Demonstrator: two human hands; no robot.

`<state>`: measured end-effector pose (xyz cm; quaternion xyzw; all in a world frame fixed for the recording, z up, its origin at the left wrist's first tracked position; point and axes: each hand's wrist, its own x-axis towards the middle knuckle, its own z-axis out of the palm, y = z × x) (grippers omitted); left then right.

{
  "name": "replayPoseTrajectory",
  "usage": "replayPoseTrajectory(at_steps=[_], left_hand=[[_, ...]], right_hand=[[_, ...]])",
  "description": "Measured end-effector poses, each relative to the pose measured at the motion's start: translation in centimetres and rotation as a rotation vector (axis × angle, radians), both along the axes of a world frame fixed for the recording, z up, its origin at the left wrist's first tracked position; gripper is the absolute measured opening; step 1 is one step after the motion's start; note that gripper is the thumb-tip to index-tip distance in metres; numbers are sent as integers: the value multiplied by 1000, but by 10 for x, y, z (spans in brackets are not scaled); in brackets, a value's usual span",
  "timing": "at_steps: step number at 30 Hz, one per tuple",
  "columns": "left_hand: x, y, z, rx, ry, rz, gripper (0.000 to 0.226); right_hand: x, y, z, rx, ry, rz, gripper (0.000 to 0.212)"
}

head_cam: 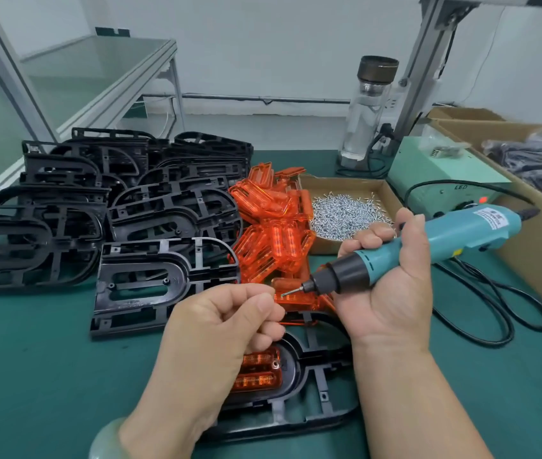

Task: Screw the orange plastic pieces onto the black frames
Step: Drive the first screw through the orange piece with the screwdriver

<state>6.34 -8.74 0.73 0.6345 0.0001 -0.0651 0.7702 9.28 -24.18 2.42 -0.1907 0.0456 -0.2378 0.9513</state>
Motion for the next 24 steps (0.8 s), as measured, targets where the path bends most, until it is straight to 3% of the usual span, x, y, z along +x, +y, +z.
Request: replayPoseTrajectory(at_steps=[4,13,20,24], left_hand=[[0,-5,0,41,-4,-13,9],[1,-7,1,6,5,-55,26],[2,-9,-1,32,-6,-63,27],[3,-8,-3,54,-9,-67,27]], right_hand=[[-2,2,1,-8,4,-16,15],[-3,2,0,-3,12,-18,13],[-2,4,-3,-47,21,-17,11],[-5,8,-1,-91,4,-12,22]])
